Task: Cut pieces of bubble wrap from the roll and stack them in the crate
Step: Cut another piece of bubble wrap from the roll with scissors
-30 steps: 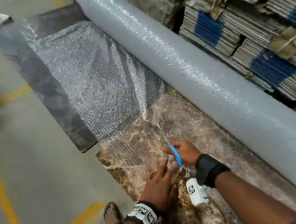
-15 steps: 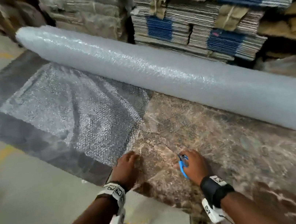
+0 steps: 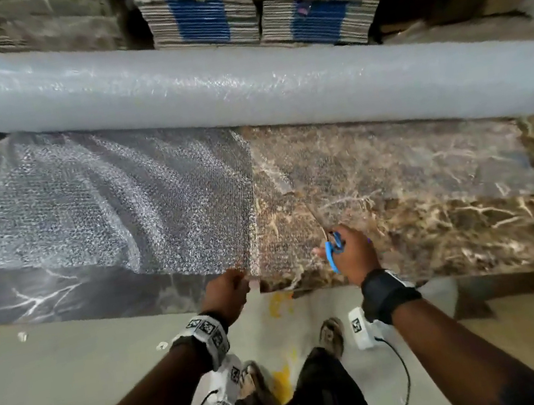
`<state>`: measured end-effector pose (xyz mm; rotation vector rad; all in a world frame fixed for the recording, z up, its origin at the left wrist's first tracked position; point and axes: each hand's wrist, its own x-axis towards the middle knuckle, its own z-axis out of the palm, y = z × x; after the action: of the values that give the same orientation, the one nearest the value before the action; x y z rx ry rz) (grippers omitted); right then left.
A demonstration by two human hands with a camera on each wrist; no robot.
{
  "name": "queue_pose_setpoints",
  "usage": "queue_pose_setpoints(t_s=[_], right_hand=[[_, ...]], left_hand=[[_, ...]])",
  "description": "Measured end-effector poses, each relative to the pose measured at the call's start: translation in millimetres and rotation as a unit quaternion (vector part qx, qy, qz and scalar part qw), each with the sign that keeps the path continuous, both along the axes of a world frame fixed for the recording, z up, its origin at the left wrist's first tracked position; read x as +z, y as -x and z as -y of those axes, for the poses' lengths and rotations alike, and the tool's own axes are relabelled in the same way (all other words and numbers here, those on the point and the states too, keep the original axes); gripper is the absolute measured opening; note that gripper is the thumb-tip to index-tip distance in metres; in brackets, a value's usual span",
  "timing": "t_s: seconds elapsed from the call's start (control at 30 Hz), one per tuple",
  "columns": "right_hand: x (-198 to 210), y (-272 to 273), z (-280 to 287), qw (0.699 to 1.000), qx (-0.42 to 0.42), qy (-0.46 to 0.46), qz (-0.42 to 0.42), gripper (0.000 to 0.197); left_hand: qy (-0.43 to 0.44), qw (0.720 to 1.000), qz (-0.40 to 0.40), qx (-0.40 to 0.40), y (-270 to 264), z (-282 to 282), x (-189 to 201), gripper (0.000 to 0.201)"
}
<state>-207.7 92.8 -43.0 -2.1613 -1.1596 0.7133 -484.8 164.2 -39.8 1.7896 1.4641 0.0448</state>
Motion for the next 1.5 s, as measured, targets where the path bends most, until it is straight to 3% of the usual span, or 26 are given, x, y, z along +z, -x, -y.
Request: queue_pose_setpoints(t_s=[0.1,0.2,0.27,0.33,0.4,0.6,0.83,0.9,1.03,1.13,1.27,1.5], right_hand=[[9,41,4,0.991,-0.038,0.023,-0.128,0.028],[6,72,6,0.964,-0.084,0.012,-0.251,0.038],[1,87,11,0.937,-0.105,-0.001,-0.334,0.034],[1,98,18,0.911,-0.108,-0.003,-0.398,0.019],[2,106,30,0.894,-0.094,0.006,-0.438,0.014],[13,119,75,0.889,-0.014,0.074,-0.452,0.011],[3,128,90,0.879,0.001,0.105,-0.465,0.03],[0,130,90,0.873,-0.008,0.102,-0.477,0.04],[-4,133,87,0.861,-0.024,0.098,-0.499,0.038],[0,137,85,0.858,-0.017,0.104,-0.503,0.049],[2,141,79,0.854,-0.021,0.116,-0.507,0.037],[2,139,67,0.848,-0.015,0.114,-0.518,0.042]], left_hand=[[0.161,0.97,0.098,0.153,-1,1,-6,0.023],[0.229,0.934,0.144,0.231,-9,1,-7,0.015],[0.29,0.895,0.184,0.284,-16,-1,-14,0.011],[0.313,0.855,0.219,0.352,-20,-3,-22,0.018],[0.301,0.843,0.216,0.39,-20,-7,-31,0.026],[0.358,0.816,0.217,0.399,-20,-11,-41,0.045],[0.377,0.792,0.238,0.417,-29,-13,-39,0.035],[0.359,0.801,0.232,0.418,-34,-10,-38,0.034],[0.332,0.817,0.226,0.414,-36,-8,-40,0.028],[0.311,0.831,0.223,0.404,-31,-7,-47,0.023],[0.286,0.873,0.196,0.342,-22,-7,-53,0.022],[0.301,0.874,0.215,0.315,-17,-14,-54,0.027]])
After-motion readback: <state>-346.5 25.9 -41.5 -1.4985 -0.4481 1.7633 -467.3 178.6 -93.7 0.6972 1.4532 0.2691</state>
